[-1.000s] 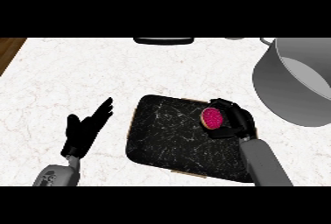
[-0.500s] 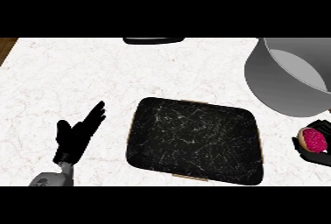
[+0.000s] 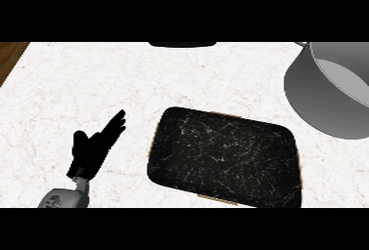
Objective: Pick the cupcake from the tray and place it in the pot
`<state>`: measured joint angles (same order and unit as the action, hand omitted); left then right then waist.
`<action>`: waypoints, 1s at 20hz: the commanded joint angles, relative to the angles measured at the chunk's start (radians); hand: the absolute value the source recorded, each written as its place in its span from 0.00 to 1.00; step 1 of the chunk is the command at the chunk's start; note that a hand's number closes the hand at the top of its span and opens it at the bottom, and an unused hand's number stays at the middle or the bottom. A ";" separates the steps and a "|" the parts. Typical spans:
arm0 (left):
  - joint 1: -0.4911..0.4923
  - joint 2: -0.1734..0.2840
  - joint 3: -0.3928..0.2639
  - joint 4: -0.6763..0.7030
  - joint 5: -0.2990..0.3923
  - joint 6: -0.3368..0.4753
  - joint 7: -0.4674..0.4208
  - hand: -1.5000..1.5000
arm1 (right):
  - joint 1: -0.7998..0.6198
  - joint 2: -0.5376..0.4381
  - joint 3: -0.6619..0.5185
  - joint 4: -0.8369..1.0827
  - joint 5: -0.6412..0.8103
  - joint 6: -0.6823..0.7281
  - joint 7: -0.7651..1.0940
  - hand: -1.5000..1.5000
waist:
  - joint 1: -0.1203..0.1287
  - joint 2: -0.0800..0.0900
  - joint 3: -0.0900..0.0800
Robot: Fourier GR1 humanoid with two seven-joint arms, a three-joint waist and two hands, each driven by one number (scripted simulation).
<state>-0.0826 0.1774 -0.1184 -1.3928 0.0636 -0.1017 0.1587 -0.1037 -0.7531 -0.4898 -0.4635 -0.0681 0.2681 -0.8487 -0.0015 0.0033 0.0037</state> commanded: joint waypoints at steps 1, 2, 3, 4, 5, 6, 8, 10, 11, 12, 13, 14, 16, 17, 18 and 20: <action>0.071 0.001 -0.023 -0.043 -0.014 -0.016 -0.035 0.50 | -0.005 -0.117 -0.017 0.062 0.035 -0.026 -0.069 1.00 | 0.015 -0.001 -0.001; 0.036 0.013 0.012 -0.026 -0.011 -0.005 -0.013 0.50 | -0.024 -0.086 -0.014 0.025 0.029 -0.078 -0.040 1.00 | 0.007 -0.003 -0.003; -0.034 -0.036 -0.009 0.012 -0.013 0.007 0.016 0.50 | -0.029 -0.116 -0.009 0.074 0.046 -0.041 -0.089 1.00 | 0.005 -0.001 -0.002; 0.030 0.021 0.015 -0.017 -0.002 -0.031 0.003 0.50 | 0.009 -0.123 -0.016 -0.031 0.017 -0.049 -0.025 1.00 | 0.000 -0.004 -0.004; -0.023 0.009 0.022 -0.034 0.006 -0.015 0.058 0.50 | -0.029 -0.138 -0.005 0.044 0.059 -0.089 -0.083 1.00 | 0.007 -0.002 -0.002; 0.006 -0.037 -0.015 0.027 -0.036 0.011 -0.024 0.50 | -0.084 -0.143 0.007 0.017 0.068 -0.134 -0.012 1.00 | 0.008 -0.001 -0.003; 0.032 -0.010 0.002 0.034 -0.032 -0.017 -0.054 0.50 | -0.052 -0.153 0.013 -0.061 0.065 -0.148 0.022 1.00 | 0.001 -0.004 -0.005; -0.003 -0.016 0.008 0.026 -0.037 -0.010 -0.025 0.50 | -0.109 -0.162 0.026 -0.079 0.076 -0.175 0.096 1.00 | 0.004 -0.003 -0.004; 0.089 0.001 -0.008 -0.063 -0.027 -0.020 -0.018 0.50 | -0.112 -0.196 0.041 -0.132 0.083 -0.169 0.171 1.00 | 0.010 -0.006 -0.006; 0.004 0.015 0.030 0.030 -0.007 -0.054 -0.028 0.50 | -0.109 -0.177 0.058 -0.187 0.088 -0.176 0.208 1.00 | -0.001 -0.005 -0.006; -0.035 -0.026 0.022 0.046 -0.027 -0.005 -0.004 0.50 | -0.155 -0.187 0.070 -0.190 0.101 -0.189 0.254 1.00 | 0.002 -0.003 -0.005; -0.015 0.001 0.041 0.018 0.005 -0.044 0.006 0.50 | -0.159 -0.156 0.084 -0.228 0.114 -0.244 0.292 1.00 | 0.004 -0.004 -0.005; -0.055 -0.040 0.032 0.083 -0.035 0.004 -0.014 0.50 | -0.151 -0.192 0.091 -0.286 0.119 -0.216 0.345 1.00 | -0.004 -0.004 -0.005; -0.036 -0.013 0.038 0.027 -0.008 -0.040 0.016 0.50 | -0.192 -0.170 0.101 -0.290 0.128 -0.239 0.376 1.00 | 0.004 -0.004 -0.004; -0.037 -0.008 0.038 0.062 -0.022 -0.043 -0.022 0.50 | -0.230 -0.193 0.129 -0.280 0.161 -0.241 0.406 1.00 | 0.007 -0.002 -0.004; 0.027 -0.025 0.010 -0.049 -0.028 -0.019 0.040 0.50 | -0.225 -0.216 0.145 -0.352 0.157 -0.184 0.488 1.00 | 0.007 -0.006 -0.004</action>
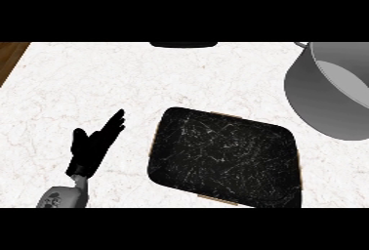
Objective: Pick the cupcake from the tray and place it in the pot
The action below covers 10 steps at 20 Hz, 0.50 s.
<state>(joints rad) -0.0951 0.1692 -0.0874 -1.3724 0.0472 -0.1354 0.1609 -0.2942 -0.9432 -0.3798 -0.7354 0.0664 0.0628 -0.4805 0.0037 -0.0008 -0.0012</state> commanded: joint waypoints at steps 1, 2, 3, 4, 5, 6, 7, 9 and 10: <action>-0.018 0.012 0.014 0.024 -0.012 -0.006 -0.027 0.50 | -0.108 -0.005 0.099 -0.093 0.073 -0.014 0.203 1.00 | 0.010 0.002 -0.001; 0.016 -0.025 -0.014 0.014 -0.022 0.007 -0.031 0.50 | -0.123 -0.032 0.099 -0.038 0.084 0.027 0.192 1.00 | 0.011 0.003 0.001; 0.032 -0.035 -0.038 0.017 -0.040 0.009 -0.054 0.50 | -0.184 0.012 0.148 -0.020 0.138 -0.040 0.212 1.00 | 0.028 0.007 0.001; -0.011 -0.082 -0.057 0.012 -0.069 0.067 -0.014 0.50 | -0.206 0.015 0.153 -0.041 0.139 -0.028 0.243 1.00 | 0.016 0.004 0.001; -0.005 -0.017 -0.018 0.005 -0.040 0.013 -0.003 0.50 | -0.225 0.003 0.173 -0.045 0.156 0.001 0.285 1.00 | 0.015 0.003 0.001; 0.050 -0.037 -0.047 -0.034 -0.045 0.013 -0.026 0.50 | -0.244 0.013 0.196 -0.016 0.189 -0.014 0.279 1.00 | 0.022 0.004 0.001; 0.006 -0.032 -0.030 -0.052 -0.024 0.013 0.053 0.50 | -0.302 0.037 0.226 0.009 0.226 -0.045 0.308 1.00 | 0.033 0.006 0.002; 0.003 -0.044 -0.026 0.028 -0.041 0.011 -0.032 0.50 | -0.318 0.062 0.251 0.049 0.263 -0.033 0.280 1.00 | 0.019 0.007 0.001; -0.007 -0.049 -0.026 0.064 -0.046 0.006 -0.064 0.50 | -0.352 0.078 0.277 0.069 0.296 -0.050 0.293 1.00 | 0.024 0.009 0.001</action>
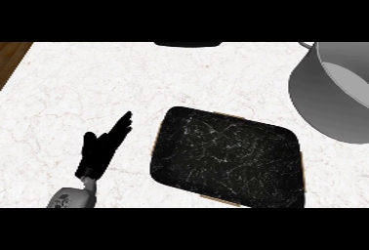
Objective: Pick the cupcake from the tray and place it in the pot
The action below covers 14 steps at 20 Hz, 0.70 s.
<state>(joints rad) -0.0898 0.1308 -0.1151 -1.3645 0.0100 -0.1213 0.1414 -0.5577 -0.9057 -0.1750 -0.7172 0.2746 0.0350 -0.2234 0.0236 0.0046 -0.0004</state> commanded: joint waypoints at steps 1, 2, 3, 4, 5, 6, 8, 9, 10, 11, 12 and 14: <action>-0.054 0.017 0.035 0.094 0.002 -0.032 -0.057 0.50 | -0.102 0.049 0.074 0.068 0.101 -0.026 0.032 1.00 | -0.004 0.002 0.000; -0.068 0.004 0.028 0.054 -0.003 -0.004 0.008 0.50 | -0.135 0.080 0.101 0.079 0.130 -0.043 0.061 1.00 | 0.002 0.003 0.001; -0.031 0.028 0.024 0.033 0.013 -0.048 -0.028 0.50 | -0.128 0.053 0.123 0.118 0.178 -0.061 0.044 1.00 | 0.011 0.005 0.001; 0.007 0.001 -0.007 -0.022 -0.006 -0.017 -0.014 0.50 | -0.148 0.047 0.155 0.126 0.226 -0.089 0.090 1.00 | 0.027 0.006 0.001; 0.010 0.011 0.008 -0.021 0.018 -0.037 -0.001 0.50 | -0.154 0.019 0.180 0.118 0.263 -0.082 0.128 1.00 | 0.023 0.004 0.001; -0.016 0.004 0.003 -0.053 0.018 -0.024 0.046 0.50 | -0.171 0.046 0.215 0.133 0.311 -0.121 0.158 1.00 | 0.034 0.006 0.001; -0.035 -0.002 0.001 0.031 -0.006 -0.025 -0.021 0.50 | -0.205 0.065 0.270 0.185 0.388 -0.136 0.191 1.00 | 0.038 0.016 0.001; -0.034 0.001 0.011 -0.010 0.002 -0.013 0.020 0.50 | -0.241 0.048 0.287 0.186 0.410 -0.090 0.234 1.00 | 0.028 0.007 0.000; -0.060 -0.011 -0.005 -0.012 -0.003 -0.014 0.048 0.50 | -0.258 0.089 0.305 0.240 0.439 -0.113 0.242 1.00 | 0.040 0.014 0.002; -0.028 0.010 0.016 -0.004 0.006 -0.024 0.018 0.50 | -0.248 0.115 0.310 0.260 0.430 -0.058 0.243 1.00 | 0.025 0.008 0.001; -0.025 0.002 -0.001 0.004 0.002 -0.034 0.010 0.50 | -0.299 0.110 0.302 0.312 0.424 0.009 0.277 1.00 | 0.037 0.013 0.001; -0.011 -0.021 -0.017 -0.009 -0.014 -0.009 0.004 0.50 | -0.308 0.133 0.311 0.360 0.416 0.124 0.331 1.00 | 0.042 0.013 0.001</action>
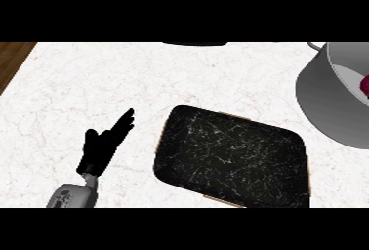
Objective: Pick the cupcake from the tray and place it in the pot
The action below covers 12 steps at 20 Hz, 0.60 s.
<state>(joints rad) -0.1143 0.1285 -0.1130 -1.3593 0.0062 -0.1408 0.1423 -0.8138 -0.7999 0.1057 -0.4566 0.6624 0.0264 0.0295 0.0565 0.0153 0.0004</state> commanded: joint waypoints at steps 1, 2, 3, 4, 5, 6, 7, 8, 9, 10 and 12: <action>-0.023 0.007 0.017 0.012 0.013 -0.012 -0.007 0.50 | -0.019 0.073 0.045 0.137 0.051 0.085 0.108 1.00 | 0.012 0.010 0.001; 0.017 -0.014 -0.026 -0.021 -0.011 -0.002 0.005 0.50 | -0.062 0.067 0.007 0.169 0.017 0.138 0.145 1.00 | 0.010 0.003 0.002; -0.014 -0.025 -0.030 0.002 -0.022 0.006 0.005 0.50 | -0.117 0.059 0.017 0.197 0.036 0.174 0.174 0.00 | 0.014 0.008 0.002; -0.035 -0.017 0.004 0.022 -0.003 0.009 0.017 0.50 | -0.106 0.109 0.034 0.201 0.049 0.174 0.186 0.00 | -0.004 0.003 0.001; -0.024 0.001 0.013 0.048 -0.008 -0.007 -0.040 0.50 | -0.079 0.121 0.038 0.233 0.060 0.142 0.145 0.00 | 0.000 0.008 0.002; -0.018 -0.005 0.011 -0.022 0.009 0.000 0.034 0.50 | -0.143 0.121 0.016 0.254 0.049 0.165 0.149 0.00 | 0.004 0.003 0.002; 0.001 -0.001 -0.002 -0.006 -0.007 -0.011 -0.021 0.50 | -0.110 0.126 -0.003 0.280 0.040 0.103 0.098 0.00 | 0.006 0.008 0.003; -0.018 -0.002 0.006 -0.033 0.010 -0.008 0.049 0.50 | -0.137 0.120 -0.039 0.264 0.004 0.100 0.069 0.00 | 0.005 0.006 0.004; -0.006 -0.019 -0.003 -0.011 -0.011 0.013 0.008 0.50 | -0.123 0.131 -0.076 0.225 -0.038 0.060 0.025 0.00 | -0.011 0.001 0.003; 0.027 -0.007 -0.010 -0.014 -0.010 -0.006 -0.015 0.50 | -0.142 0.146 -0.122 0.200 -0.082 0.010 0.023 0.00 | -0.005 0.001 0.004; 0.028 -0.023 -0.009 0.007 -0.013 0.011 -0.013 0.50 | -0.128 0.151 -0.205 0.174 -0.159 -0.084 -0.050 0.00 | -0.015 0.004 0.006</action>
<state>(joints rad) -0.1100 0.1214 -0.1109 -1.3654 0.0047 -0.1424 0.1436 -0.9331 -0.6771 0.0101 -0.2578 0.6036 0.0551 0.0592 0.0509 0.0185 0.0043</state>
